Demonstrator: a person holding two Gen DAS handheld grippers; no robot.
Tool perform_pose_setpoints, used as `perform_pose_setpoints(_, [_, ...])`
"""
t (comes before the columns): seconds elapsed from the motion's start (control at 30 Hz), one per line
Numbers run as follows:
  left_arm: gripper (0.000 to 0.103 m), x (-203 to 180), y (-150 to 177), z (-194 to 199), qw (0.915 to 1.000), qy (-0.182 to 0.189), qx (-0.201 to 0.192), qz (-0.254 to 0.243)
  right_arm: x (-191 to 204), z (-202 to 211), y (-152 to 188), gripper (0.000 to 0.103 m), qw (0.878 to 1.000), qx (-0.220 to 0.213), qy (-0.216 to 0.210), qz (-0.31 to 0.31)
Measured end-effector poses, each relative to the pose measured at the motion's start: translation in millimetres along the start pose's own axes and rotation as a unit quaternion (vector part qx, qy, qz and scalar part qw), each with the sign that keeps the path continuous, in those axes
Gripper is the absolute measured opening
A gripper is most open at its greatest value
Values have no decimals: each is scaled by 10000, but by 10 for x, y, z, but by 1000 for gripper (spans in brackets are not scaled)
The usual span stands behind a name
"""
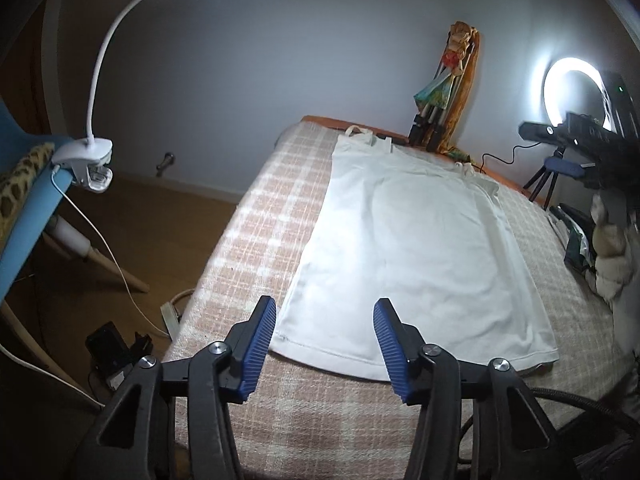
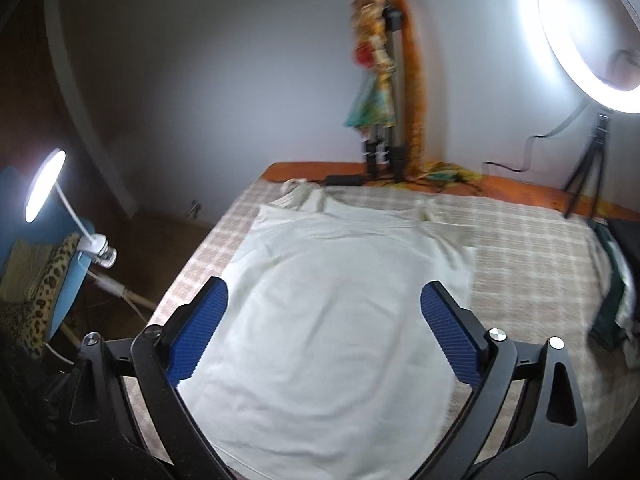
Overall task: Fold small clothes
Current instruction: 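Grasp the tank top's side edge at hem with left gripper while right gripper grasps it near the strap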
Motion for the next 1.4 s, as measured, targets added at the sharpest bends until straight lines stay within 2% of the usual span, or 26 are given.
perform_pose_setpoints(0.2, [44, 232, 141, -327, 9991, 207, 285, 230, 422, -672, -316, 87, 9983, 339, -324, 348])
perform_pose_setpoints(0.33, [40, 355, 195, -510, 9980, 357, 394, 331, 607, -1138, -457, 74, 9959, 670, -475, 391])
perform_pose_setpoints(0.5, [39, 405, 217, -661, 9971, 508, 463, 339, 774, -1684, -548, 72, 9932, 943, -443, 522])
perform_pose_setpoints(0.63, [39, 405, 221, -731, 9966, 633, 415, 310, 856, -2164, -576, 66, 9901, 1255, -461, 418])
perform_pose_setpoints(0.8, [34, 387, 202, -757, 9957, 817, 351, 248, 934, -2635, -594, 65, 9880, 1462, -257, 430])
perform_pose_setpoints(0.97, [18, 404, 179, -778, 9944, 970, 347, 251, 932, -2924, -629, 59, 9854, 1643, 92, 431])
perform_pose_setpoints(1.0, [12, 407, 174, -781, 9938, 1023, 353, 264, 936, -2967, -635, 59, 9849, 1673, 114, 435])
perform_pose_setpoints(1.13, [6, 381, 168, -771, 9924, 1156, 352, 235, 993, -3089, -644, 58, 9815, 1776, 310, 646])
perform_pose_setpoints(1.17, [5, 374, 166, -770, 9923, 1167, 349, 216, 1004, -3122, -639, 55, 9800, 1817, 392, 711])
perform_pose_setpoints(1.23, [4, 360, 161, -747, 9925, 1167, 322, 178, 992, -3188, -624, 40, 9773, 1918, 513, 745])
perform_pose_setpoints(1.3, [4, 360, 157, -717, 9927, 1164, 289, 140, 971, -3199, -634, 31, 9773, 1884, 590, 768])
perform_pose_setpoints(1.4, [3, 333, 147, -687, 9928, 1169, 262, 62, 914, -3234, -664, 11, 9782, 1884, 526, 695])
Point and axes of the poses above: each gripper's, at about its wrist camera, not at the fingertips, and z roughly against the way its jaws point, x to its left, y to its underside, the point moved 3 cm from there along -z, roughly the way its jaws point, and after that the axes turned 1 degree about y, right-handed, at the moved point
